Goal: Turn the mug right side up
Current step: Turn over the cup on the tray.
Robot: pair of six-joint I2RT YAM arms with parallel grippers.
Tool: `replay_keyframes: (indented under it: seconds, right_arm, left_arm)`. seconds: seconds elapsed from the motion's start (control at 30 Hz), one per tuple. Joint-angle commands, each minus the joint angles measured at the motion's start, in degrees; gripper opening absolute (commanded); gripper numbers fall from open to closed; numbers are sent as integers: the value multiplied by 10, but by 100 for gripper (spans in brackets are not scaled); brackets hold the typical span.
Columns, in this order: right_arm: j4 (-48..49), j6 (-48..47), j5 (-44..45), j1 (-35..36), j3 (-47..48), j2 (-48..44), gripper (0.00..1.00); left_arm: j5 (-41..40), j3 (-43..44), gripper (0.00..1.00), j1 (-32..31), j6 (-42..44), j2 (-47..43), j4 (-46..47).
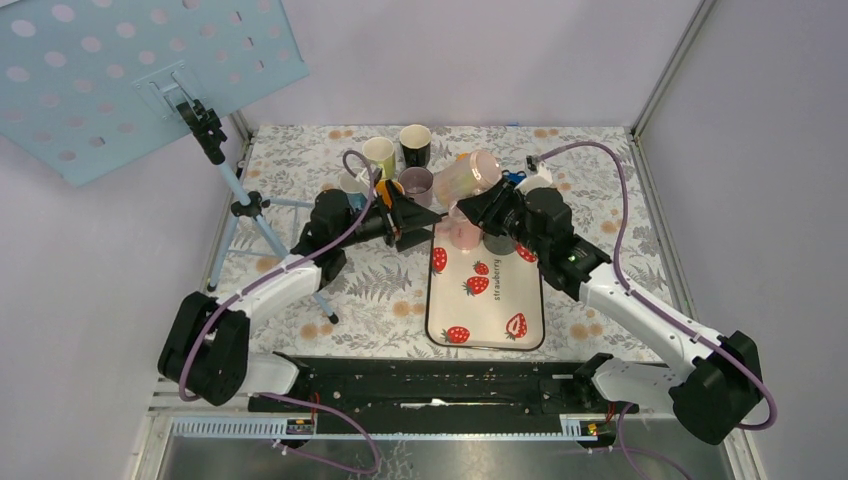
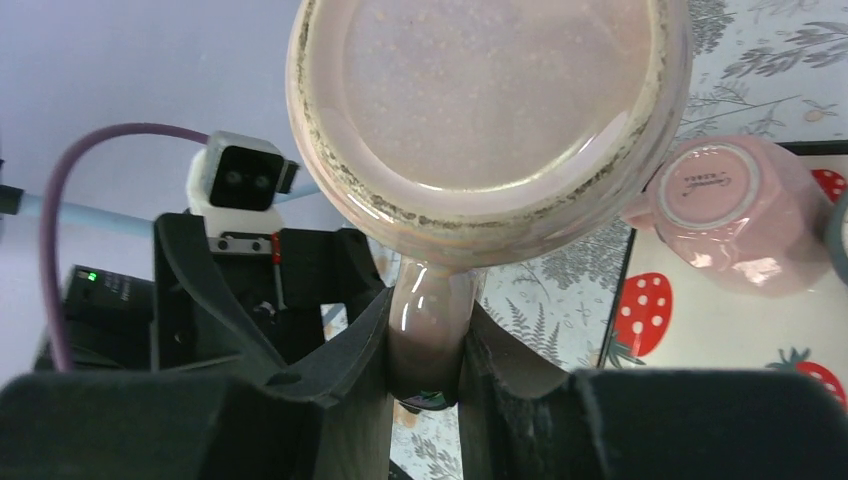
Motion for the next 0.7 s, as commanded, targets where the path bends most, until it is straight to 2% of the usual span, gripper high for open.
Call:
replay_keyframes:
  seconds: [0.0,0.1,0.27,0.43,0.67]
  right_arm:
    - [174,38,-14,-3,-6,-30,0]
    - [206,58,-14,-4,-21,-33,0]
    - [229,77,-27,-3,-29,-36,0]
    - [247,89,-25,-3,-41,-47,0]
    - [280,109,-37,-4,-57,-54,0]
  left_arm:
    - [5,-35,85,-15,-129,25,201]
    - [-13,-41,79,-25,-177,39,248]
    - [-42,-34,73,-45,-209,60,269]
    - [-51,-39,64,-53,-279,103,351]
    - [-71,-39,61,-67,-344,149,435]
